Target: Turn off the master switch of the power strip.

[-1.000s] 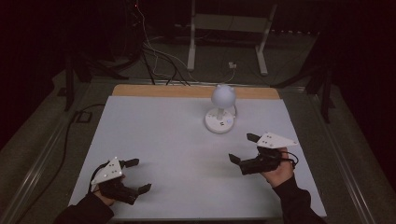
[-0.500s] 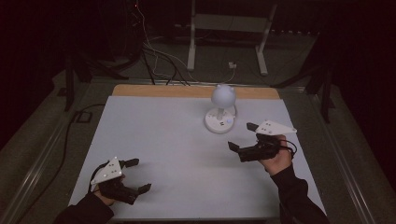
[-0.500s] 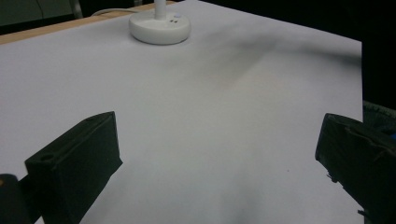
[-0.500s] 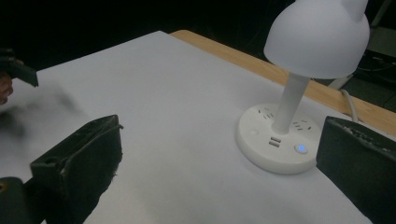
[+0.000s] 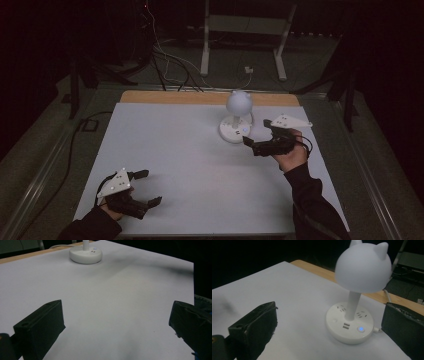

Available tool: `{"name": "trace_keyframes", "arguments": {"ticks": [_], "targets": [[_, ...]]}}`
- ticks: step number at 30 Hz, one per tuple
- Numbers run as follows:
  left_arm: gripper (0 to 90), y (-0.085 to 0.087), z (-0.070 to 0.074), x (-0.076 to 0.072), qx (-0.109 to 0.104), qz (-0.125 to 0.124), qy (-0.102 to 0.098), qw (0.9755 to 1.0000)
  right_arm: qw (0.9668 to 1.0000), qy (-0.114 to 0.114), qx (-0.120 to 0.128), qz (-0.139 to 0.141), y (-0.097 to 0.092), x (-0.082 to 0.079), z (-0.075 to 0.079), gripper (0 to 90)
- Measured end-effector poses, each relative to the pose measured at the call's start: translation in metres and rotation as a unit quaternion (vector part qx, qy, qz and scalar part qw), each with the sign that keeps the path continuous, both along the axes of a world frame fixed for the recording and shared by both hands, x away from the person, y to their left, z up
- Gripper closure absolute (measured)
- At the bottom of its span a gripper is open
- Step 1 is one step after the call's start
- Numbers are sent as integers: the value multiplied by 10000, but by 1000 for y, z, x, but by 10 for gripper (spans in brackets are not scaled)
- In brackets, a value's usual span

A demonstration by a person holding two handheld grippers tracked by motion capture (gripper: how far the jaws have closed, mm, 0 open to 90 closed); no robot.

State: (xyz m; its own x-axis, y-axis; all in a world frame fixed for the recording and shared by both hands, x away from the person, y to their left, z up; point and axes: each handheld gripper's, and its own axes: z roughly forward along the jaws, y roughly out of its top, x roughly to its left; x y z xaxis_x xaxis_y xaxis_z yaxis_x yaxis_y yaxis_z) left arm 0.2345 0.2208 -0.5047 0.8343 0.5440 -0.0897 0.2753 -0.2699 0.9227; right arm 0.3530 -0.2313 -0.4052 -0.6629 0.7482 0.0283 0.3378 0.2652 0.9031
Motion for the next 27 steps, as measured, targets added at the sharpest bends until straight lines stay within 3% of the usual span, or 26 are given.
{"name": "trace_keyframes", "arguments": {"ticks": [12, 15, 23, 27], "targets": [[4, 0, 0, 0, -16, -14, 6, 10000, 9995, 38, -179, -256, -1, 37, -17, 3], [4, 0, 0, 0, -22, -9, 15, 10000, 9987, 203, -262, -391, -2, 46, -27, 3], [4, 0, -1, 0, 8, -19, 17, 10000, 9973, 414, -197, -572, -4, 63, -48, 2], [4, 0, 0, 0, -4, -14, 22, 10000, 9958, 528, -33, -752, -5, 70, -55, 3]]}}
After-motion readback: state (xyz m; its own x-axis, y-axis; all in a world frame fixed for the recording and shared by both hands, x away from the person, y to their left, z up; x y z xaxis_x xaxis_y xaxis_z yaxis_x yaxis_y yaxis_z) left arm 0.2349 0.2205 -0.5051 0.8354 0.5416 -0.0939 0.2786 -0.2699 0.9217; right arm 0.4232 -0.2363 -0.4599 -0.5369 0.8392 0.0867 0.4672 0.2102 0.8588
